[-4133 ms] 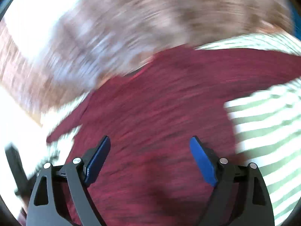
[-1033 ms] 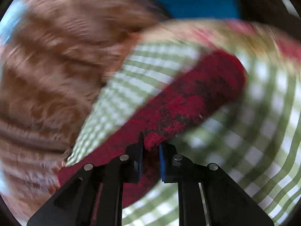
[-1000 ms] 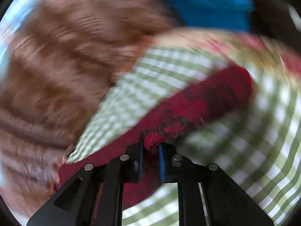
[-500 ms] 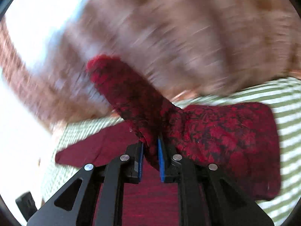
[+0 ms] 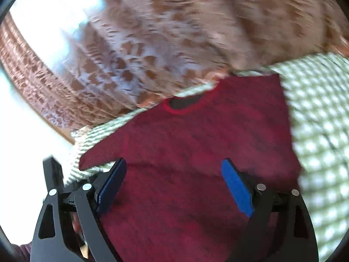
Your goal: Fold small clothes
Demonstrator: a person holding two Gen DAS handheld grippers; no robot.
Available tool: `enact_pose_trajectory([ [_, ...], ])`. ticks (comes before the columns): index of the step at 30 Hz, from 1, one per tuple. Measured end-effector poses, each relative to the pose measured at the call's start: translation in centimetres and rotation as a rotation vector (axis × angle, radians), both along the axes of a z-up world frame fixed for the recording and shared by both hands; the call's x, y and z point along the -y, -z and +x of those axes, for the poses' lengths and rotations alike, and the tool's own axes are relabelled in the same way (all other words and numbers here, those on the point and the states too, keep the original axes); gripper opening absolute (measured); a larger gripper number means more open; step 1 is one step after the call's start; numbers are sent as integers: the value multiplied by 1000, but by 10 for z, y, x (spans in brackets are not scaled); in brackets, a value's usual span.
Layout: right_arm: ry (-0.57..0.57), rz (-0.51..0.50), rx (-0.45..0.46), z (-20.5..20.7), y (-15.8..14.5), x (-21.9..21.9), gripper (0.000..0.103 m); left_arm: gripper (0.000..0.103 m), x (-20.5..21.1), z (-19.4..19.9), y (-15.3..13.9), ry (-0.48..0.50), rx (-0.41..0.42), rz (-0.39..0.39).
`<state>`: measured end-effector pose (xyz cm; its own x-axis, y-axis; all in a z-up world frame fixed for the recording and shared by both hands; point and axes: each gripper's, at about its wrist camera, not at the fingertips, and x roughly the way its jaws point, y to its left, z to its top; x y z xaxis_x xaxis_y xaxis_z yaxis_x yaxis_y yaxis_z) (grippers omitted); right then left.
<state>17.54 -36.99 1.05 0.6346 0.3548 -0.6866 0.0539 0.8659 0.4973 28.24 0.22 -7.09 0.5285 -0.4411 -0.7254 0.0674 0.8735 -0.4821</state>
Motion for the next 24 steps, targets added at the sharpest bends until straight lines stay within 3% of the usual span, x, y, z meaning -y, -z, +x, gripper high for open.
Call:
enact_pose_trajectory([
  [2,63,7,-21,-10,9,21,87,68,6,16,8,18,-20,-1],
  [6,123,19,-14,-5,15,36,81,65,17,41,12,6,-47,3],
  [7,130,19,-11,0,16,36,76,60,19,43,12,6,-47,3],
  [10,138,-8,-12,25,23,31,71,18,27,53,13,43,-60,4],
  [13,154,-121,-17,56,31,24,70,8,34,51,2,53,-8,34],
  [15,180,-177,-56,80,43,26,70,6,40,52,-6,65,22,37],
  [17,232,-272,-111,98,60,33,70,8,46,55,-5,64,18,98],
  [18,260,-303,-167,110,77,42,69,11,51,60,2,72,-1,146],
  [20,275,-338,-157,117,90,47,70,18,57,71,22,77,-47,203],
  [24,269,-427,-141,121,93,37,75,19,52,73,22,40,-43,158],
])
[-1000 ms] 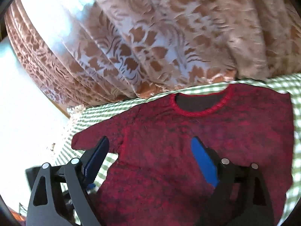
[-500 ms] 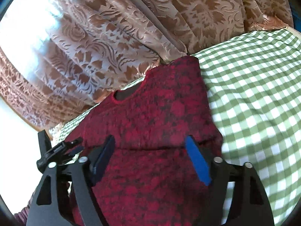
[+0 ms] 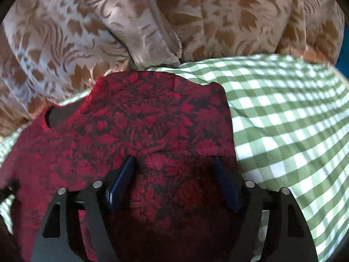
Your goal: Fold small clothes
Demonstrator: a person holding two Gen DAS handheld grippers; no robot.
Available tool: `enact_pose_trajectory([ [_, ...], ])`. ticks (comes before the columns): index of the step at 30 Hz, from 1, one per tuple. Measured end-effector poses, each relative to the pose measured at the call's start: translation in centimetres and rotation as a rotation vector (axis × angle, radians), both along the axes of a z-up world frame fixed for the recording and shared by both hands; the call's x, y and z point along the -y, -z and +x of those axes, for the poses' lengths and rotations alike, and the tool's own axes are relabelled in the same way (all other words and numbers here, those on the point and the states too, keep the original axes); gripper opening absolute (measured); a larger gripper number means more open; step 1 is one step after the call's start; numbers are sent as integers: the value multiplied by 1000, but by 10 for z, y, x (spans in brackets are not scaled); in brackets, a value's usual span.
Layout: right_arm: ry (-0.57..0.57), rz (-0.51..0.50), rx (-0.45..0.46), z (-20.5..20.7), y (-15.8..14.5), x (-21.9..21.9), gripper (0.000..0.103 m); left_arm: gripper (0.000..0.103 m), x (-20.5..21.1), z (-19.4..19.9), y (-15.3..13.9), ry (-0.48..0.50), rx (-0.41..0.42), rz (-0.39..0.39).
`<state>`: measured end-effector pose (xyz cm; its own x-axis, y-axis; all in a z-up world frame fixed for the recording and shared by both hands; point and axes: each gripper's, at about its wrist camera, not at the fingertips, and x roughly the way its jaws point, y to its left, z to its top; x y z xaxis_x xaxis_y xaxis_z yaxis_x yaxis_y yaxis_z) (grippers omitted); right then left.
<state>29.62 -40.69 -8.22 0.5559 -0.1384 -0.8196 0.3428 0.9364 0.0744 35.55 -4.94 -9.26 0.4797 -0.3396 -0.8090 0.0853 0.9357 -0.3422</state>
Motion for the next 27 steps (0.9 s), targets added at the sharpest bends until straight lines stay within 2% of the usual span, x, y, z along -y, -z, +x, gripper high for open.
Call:
enact_pose_trajectory([
  [1,0,8,7,-1,0,2,75,23,-2,-3,-2,-8,5,-6],
  [2,-1,11,8,-1,-1,3,75,33,-5,-7,-5,-14,12,-7],
  [4,-7,-2,0,-1,-3,0,77,46,-16,-20,-14,-31,39,-15],
  [6,-21,-44,-13,-3,-13,-7,85,50,-32,-34,-20,-48,49,-36],
  [7,-17,-73,-13,-6,-21,-13,91,60,-44,-41,-22,-77,48,-33],
  [9,-20,-101,25,-19,-35,-25,91,61,-71,-52,-21,-133,34,-62],
  [12,-86,-60,62,-43,-48,-48,95,59,-125,-68,-9,-246,-24,-169],
  [13,-110,-48,56,-49,-48,-56,96,54,-145,-75,-7,-289,-29,-204],
  [14,-135,-34,50,-56,-48,-65,96,53,-160,-81,-4,-318,-26,-223],
  [17,-241,-6,34,-75,-42,-102,97,53,-222,-103,-7,-457,21,-240],
  [20,-301,-18,-22,-81,-28,-128,98,53,-278,-117,-3,-599,31,-263],
  [22,-310,-53,-76,-82,-13,-140,100,53,-305,-120,1,-675,29,-273],
  [23,-310,-78,-74,-82,-12,-144,100,53,-325,-122,4,-722,25,-298],
  [27,-300,-25,-82,-79,-11,-139,100,53,-369,-121,11,-812,40,-385],
])
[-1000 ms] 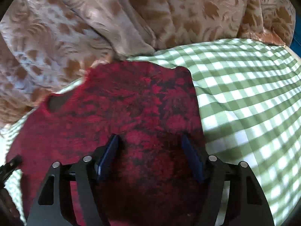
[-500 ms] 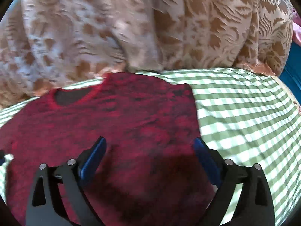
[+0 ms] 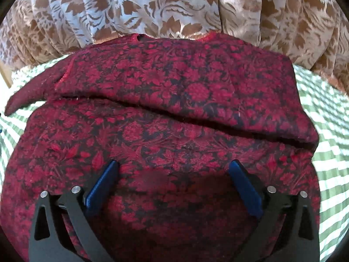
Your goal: Fold small clothes
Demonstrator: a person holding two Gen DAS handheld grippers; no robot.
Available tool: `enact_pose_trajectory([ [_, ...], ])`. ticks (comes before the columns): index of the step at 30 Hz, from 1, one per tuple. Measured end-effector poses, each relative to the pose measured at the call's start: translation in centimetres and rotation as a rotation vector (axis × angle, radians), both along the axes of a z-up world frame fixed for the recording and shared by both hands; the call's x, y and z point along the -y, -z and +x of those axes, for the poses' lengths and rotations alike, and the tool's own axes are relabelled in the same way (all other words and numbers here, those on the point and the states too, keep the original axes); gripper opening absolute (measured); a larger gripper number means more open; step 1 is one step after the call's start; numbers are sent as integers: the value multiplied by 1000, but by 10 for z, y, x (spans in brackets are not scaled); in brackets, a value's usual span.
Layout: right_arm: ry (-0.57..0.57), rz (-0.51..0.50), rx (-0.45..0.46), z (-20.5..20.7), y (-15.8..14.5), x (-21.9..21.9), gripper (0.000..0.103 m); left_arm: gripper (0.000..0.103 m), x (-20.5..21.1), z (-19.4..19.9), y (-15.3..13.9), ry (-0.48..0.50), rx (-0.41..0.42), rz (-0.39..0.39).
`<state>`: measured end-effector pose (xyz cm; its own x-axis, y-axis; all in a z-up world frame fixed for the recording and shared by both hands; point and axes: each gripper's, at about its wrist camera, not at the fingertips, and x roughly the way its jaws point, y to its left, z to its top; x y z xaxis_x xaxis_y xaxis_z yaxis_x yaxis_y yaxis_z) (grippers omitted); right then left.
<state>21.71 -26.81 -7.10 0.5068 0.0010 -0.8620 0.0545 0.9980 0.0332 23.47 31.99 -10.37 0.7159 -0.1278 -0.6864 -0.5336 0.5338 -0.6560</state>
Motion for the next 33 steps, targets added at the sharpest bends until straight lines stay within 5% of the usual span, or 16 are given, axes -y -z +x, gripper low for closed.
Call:
enact_pose_trajectory([
  [8,-1,-19,15,0,-1,-2,100,53,-29,42,18,-51,-8,-139],
  [13,4,-32,16,-1,-1,-3,100,53,-25,65,27,-55,-32,-126],
  [15,5,-36,18,0,0,-3,100,39,-22,73,26,-29,-27,-100],
  [16,5,-36,18,0,0,-4,100,20,-19,78,23,-22,-37,-75],
  [17,6,-35,17,1,0,-4,100,13,-16,83,19,-10,-24,-65],
  [19,6,-34,16,1,1,-4,100,11,-6,84,0,16,21,-7],
  [26,10,-33,17,2,2,-4,100,12,102,78,-93,315,222,220],
  [33,12,-16,21,1,1,-1,100,12,248,62,-109,643,274,343],
])
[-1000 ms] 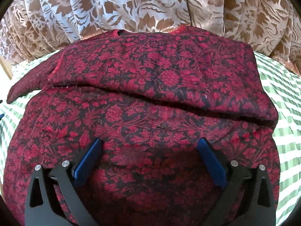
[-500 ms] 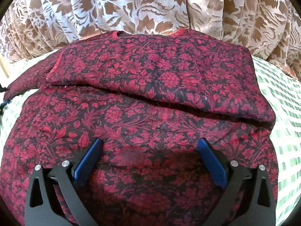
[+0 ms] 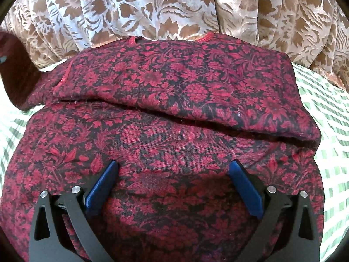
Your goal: Fold small clothes
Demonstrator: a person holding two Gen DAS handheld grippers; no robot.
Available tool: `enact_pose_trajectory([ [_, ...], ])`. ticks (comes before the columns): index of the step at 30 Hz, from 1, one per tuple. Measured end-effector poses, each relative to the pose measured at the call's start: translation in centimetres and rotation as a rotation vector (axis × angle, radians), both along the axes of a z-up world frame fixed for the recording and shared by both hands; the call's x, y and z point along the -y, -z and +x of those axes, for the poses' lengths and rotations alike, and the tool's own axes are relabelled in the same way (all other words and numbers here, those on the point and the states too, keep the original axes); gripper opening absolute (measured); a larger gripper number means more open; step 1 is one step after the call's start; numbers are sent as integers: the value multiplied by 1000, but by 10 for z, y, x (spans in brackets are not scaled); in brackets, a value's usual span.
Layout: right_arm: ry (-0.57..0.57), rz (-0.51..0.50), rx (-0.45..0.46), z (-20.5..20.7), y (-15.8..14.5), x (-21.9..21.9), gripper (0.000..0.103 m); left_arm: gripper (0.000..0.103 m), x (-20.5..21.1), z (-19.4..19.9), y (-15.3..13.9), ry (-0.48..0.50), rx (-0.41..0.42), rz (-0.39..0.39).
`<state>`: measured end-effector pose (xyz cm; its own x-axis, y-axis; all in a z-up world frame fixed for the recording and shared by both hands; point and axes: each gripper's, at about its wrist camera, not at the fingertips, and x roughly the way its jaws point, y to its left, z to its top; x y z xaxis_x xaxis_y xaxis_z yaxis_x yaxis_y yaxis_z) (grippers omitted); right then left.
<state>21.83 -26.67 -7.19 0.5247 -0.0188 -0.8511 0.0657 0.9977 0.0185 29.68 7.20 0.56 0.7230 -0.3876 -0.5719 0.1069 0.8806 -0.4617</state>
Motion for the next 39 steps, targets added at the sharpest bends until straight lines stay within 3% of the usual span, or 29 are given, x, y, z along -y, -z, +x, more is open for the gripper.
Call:
enact_pose_trajectory([
  [5,2,20,5,-1,-1,3,100,13,79,-1,43,137,-114,130],
  [10,4,46,3,-1,0,8,100,24,110,-14,71,158,-160,258],
  [12,2,59,-11,0,-1,11,100,47,112,-21,67,178,-140,268],
  [13,3,81,-19,2,-4,13,100,64,112,-25,63,186,-127,270],
  [15,14,160,-12,4,-10,19,100,65,113,-35,58,193,-94,296],
  [18,21,388,30,7,-27,23,100,65,114,-43,56,207,-79,326],
  [24,-58,702,5,23,-31,-18,100,66,89,-73,61,177,-92,280],
  [26,-66,746,-17,26,-27,-36,100,66,79,-81,65,164,-102,256],
  [29,-42,690,-47,37,-14,-60,99,66,61,-94,70,133,-125,209],
  [31,-15,644,-72,48,-4,-70,89,66,54,-99,74,119,-139,191],
  [32,-3,620,-66,50,-2,-73,75,66,53,-101,75,116,-141,187],
  [33,-1,586,-50,53,-3,-78,55,66,52,-103,77,114,-145,185],
  [34,-8,574,-54,57,-5,-81,26,66,52,-104,78,112,-147,183],
  [36,-25,561,-11,57,-22,-82,15,66,50,-105,78,108,-145,177],
  [39,-121,480,120,52,-79,-84,13,66,53,-102,78,90,-142,174],
])
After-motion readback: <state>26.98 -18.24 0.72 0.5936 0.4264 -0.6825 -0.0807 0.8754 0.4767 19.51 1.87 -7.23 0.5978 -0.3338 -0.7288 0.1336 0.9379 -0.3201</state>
